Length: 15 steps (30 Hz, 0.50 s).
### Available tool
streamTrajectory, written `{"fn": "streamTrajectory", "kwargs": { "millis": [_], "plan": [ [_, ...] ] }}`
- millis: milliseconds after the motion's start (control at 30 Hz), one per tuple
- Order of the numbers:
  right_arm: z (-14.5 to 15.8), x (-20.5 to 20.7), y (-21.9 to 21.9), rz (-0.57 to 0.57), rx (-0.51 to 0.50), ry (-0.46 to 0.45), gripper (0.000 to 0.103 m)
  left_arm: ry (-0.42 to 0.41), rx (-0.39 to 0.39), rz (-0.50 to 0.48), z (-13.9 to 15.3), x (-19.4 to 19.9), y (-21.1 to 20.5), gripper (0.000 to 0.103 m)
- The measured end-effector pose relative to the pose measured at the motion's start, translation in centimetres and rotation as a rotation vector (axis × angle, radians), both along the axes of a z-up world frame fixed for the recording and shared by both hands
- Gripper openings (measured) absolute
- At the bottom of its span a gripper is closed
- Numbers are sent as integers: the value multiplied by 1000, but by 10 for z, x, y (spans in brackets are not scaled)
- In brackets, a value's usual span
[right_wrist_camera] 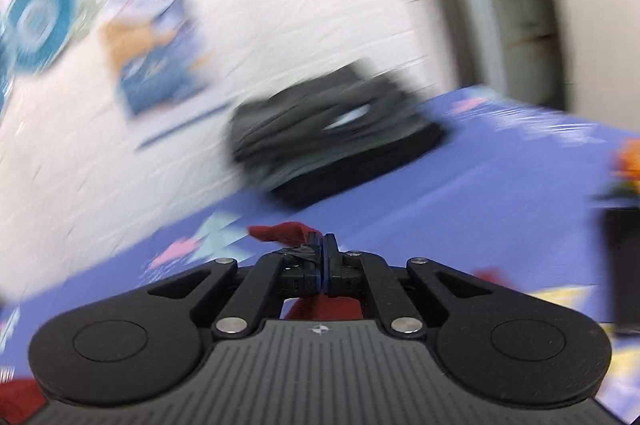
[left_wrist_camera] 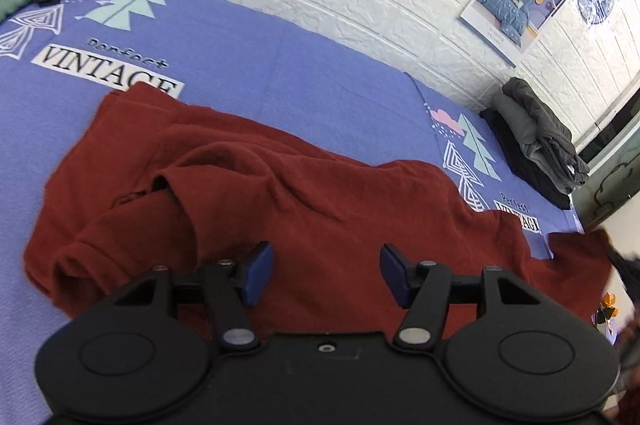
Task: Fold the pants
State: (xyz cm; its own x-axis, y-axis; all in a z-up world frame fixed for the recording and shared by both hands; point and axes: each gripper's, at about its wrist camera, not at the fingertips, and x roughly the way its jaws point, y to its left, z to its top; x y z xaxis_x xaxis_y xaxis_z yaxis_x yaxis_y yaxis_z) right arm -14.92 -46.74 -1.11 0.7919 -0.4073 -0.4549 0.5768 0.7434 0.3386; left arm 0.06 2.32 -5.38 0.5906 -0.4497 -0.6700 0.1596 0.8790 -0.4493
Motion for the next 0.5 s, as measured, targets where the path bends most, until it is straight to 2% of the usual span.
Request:
{"fn": "streamTrajectory", "kwargs": {
  "millis": [100, 133, 200, 267, 300, 367, 400, 500],
  "plan": [
    [-20, -43, -10, -83, 67, 97, 3, 26, -20, 0, -5, 4, -2, 103],
    [-30, -50, -14, -98, 82, 153, 7, 34, -25, 0, -6, 5, -3, 103],
    [-51, -59, -23, -145, 136, 255, 22, 40, -21, -7, -6, 7, -8, 103],
    [-56, -68, -28, -164, 179, 222, 21, 35, -9, -18, -3, 7, -13, 103],
    [-52, -69, -28, -163, 166, 205, 23, 31, -7, -24, -1, 6, -14, 103],
    [-40, -61, -27, -124, 71, 182, 33, 25, -3, -26, 0, 4, -15, 103],
    [-35, -55, -27, -89, 19, 172, 41, 27, 2, -18, 0, 3, -15, 103],
    [-32, -32, -31, 51, -74, 187, 87, 39, -1, 5, -3, 0, -14, 103]
  ]
}}
